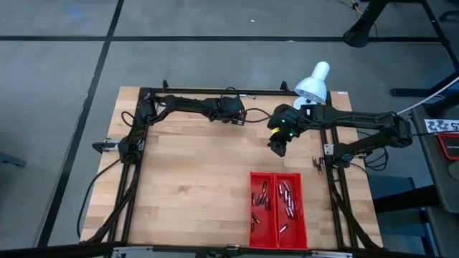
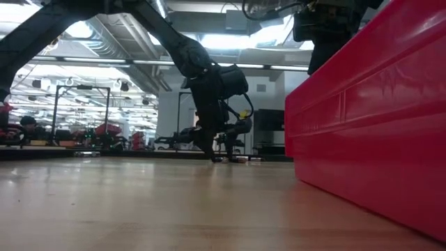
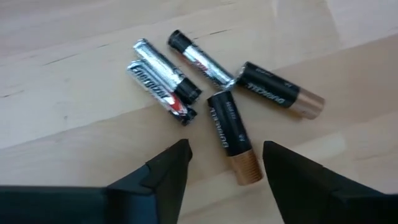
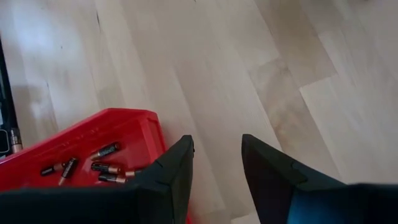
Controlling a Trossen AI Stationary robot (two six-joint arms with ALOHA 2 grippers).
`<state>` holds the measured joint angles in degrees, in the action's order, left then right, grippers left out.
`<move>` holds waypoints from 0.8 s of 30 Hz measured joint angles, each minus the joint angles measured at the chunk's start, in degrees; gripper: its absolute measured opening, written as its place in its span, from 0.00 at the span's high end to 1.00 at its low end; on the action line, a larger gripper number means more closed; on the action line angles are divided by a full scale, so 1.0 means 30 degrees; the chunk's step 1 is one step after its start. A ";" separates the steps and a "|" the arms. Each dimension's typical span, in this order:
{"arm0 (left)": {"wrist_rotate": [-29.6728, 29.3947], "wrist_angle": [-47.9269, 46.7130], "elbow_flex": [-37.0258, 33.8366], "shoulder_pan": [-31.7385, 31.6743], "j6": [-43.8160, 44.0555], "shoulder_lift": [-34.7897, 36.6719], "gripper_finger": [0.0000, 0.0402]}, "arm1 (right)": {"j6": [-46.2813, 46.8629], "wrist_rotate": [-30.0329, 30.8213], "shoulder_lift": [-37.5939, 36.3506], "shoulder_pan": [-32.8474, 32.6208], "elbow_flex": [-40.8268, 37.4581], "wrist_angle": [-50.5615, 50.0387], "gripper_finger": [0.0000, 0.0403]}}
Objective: Sort batteries
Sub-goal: Put the black battery into the left red bin
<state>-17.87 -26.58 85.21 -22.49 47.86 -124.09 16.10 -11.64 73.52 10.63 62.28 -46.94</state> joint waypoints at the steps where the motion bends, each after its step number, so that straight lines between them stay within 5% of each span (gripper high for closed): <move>1: 0.0000 -0.0124 0.0000 -0.0020 0.0000 0.0000 0.53 | 0.0000 -0.0001 0.0000 0.0000 0.0000 0.0093 0.66; 16: -0.0321 -0.0674 -0.0044 -0.0048 -0.0952 -0.0012 0.86 | 0.0467 -0.0007 0.0000 -0.0036 0.0000 0.0252 0.66; 24: 0.0244 -0.0897 -0.0044 -0.0019 -0.1968 0.0049 0.88 | 0.0734 -0.0007 0.0000 -0.0036 0.0000 0.0343 0.66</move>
<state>-17.14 -29.27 85.08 -22.54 41.95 -123.95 18.30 -11.66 73.52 10.52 62.28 -45.91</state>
